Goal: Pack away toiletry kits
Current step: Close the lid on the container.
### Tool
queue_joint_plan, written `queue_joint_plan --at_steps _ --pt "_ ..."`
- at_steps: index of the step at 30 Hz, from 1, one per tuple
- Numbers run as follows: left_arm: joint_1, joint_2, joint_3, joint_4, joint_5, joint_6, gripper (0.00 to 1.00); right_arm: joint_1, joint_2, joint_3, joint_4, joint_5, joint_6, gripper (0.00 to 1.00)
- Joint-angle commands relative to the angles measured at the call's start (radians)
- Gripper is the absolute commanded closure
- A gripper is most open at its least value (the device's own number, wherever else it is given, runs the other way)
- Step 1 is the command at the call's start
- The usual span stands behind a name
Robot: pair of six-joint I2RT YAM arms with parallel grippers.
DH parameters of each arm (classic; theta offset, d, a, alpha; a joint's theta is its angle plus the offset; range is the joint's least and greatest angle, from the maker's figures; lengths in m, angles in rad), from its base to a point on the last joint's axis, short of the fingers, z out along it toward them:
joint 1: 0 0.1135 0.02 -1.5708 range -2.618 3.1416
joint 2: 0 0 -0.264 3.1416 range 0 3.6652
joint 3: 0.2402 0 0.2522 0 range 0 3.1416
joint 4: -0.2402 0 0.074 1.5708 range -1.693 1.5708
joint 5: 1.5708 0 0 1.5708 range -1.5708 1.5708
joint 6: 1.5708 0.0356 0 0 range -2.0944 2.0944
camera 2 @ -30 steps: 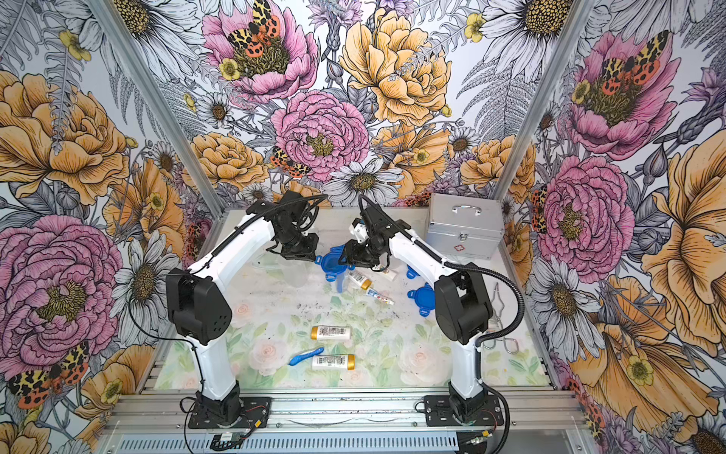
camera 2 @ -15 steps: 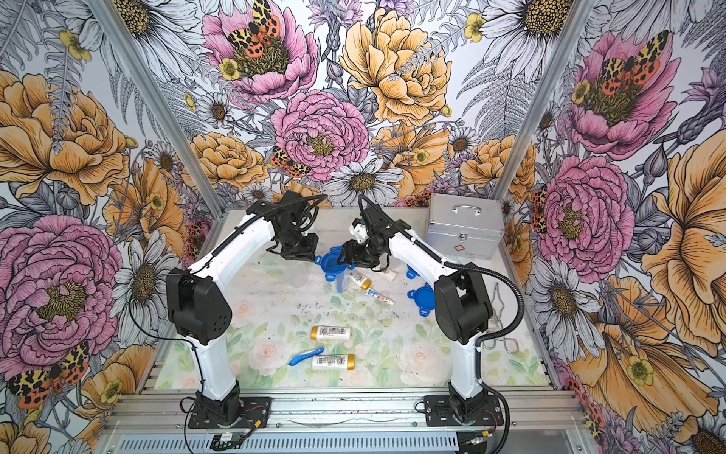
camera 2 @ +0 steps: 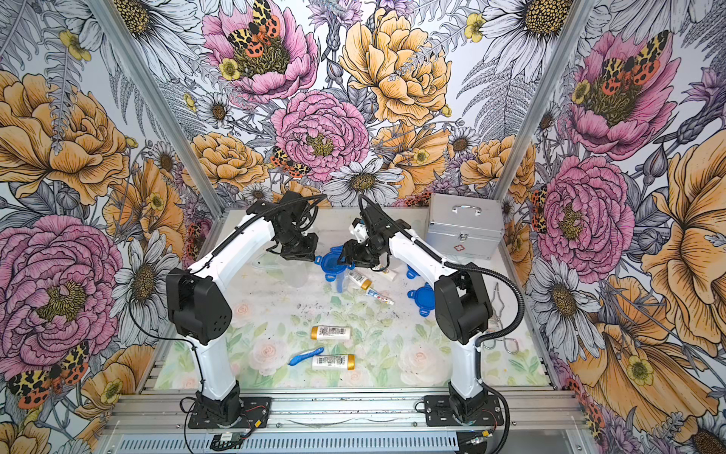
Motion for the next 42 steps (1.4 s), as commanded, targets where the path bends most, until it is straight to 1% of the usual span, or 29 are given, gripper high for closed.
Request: queue_joint_plan --at_steps 1,7,10,13,19,21,26,28,32,42 --pt "0.007 0.009 0.011 -0.008 -0.034 -0.013 1.00 0.009 -0.012 0.026 -0.006 -0.008 0.003 0.44" --pt "0.004 0.001 0.012 -0.009 -0.036 -0.020 1.00 0.009 -0.012 0.034 -0.011 -0.012 0.004 0.43" --pt "0.005 -0.005 0.006 -0.008 -0.038 -0.024 1.00 0.009 -0.014 0.033 -0.017 -0.015 0.006 0.37" --pt "0.004 -0.010 -0.005 -0.008 -0.044 -0.029 1.00 0.008 -0.017 0.027 -0.021 -0.018 0.007 0.28" --pt "0.004 -0.016 -0.018 0.001 -0.061 -0.048 1.00 0.008 -0.017 0.019 -0.026 -0.020 0.011 0.24" --pt "0.004 -0.018 -0.016 0.005 -0.060 -0.053 1.00 0.009 -0.020 0.019 -0.028 -0.019 0.012 0.25" --pt "0.005 -0.024 -0.014 0.008 -0.060 -0.060 1.00 0.010 -0.021 0.016 -0.034 -0.019 0.010 0.37" --pt "0.005 -0.028 -0.016 0.010 -0.055 -0.061 1.00 0.011 -0.018 0.019 -0.036 -0.022 0.010 0.40" --pt "0.005 -0.028 -0.014 0.011 -0.050 -0.063 1.00 0.011 -0.015 0.019 -0.035 -0.019 0.010 0.42" --pt "0.003 -0.013 -0.023 0.012 -0.041 -0.063 1.00 0.011 0.006 -0.002 -0.037 -0.006 -0.001 0.43"
